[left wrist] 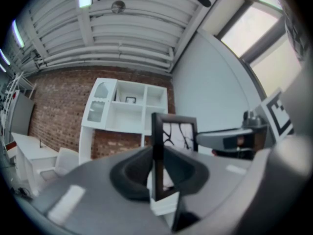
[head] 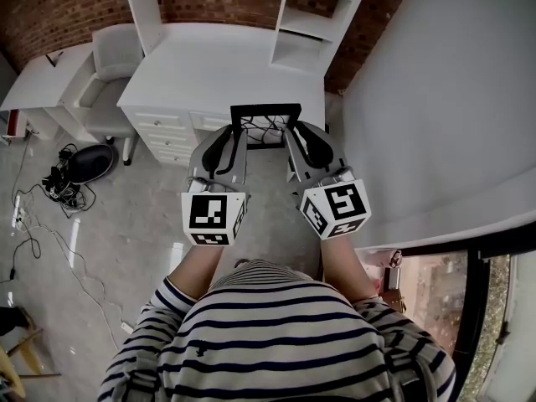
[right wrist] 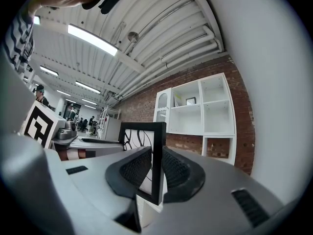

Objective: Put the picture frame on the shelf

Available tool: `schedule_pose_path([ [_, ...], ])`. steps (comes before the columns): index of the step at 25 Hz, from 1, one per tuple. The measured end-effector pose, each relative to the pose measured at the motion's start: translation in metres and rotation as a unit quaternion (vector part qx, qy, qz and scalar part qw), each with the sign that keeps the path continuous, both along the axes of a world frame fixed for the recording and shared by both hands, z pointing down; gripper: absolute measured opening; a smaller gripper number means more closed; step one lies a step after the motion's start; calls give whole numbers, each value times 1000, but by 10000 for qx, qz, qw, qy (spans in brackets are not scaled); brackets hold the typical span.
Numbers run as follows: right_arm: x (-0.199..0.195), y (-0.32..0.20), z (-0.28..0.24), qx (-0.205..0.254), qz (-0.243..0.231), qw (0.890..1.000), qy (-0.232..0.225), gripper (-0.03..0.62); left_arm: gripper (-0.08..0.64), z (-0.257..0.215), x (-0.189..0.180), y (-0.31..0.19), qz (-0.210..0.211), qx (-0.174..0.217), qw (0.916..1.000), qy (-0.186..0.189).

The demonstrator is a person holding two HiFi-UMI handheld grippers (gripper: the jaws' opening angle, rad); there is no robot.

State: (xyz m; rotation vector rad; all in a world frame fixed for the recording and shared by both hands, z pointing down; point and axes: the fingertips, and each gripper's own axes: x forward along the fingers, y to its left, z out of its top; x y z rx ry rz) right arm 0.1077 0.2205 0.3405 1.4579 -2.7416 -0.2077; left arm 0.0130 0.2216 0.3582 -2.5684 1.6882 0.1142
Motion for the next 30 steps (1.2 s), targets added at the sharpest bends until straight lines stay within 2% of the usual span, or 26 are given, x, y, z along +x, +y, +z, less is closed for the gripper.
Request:
schedule_pose_path([
  [14,2,-5,5,235,8,9997,33,58,75,8,2,-10,140,149,9998,85],
  [21,16,-114,-23,161,-204,9996,-105,58,75,-21,16,-115,-73,23,10000,9],
  [30,42,-204,-50,288,-697,9970,-168,58,75,-47,42,-199,-445,116,9989,-14],
])
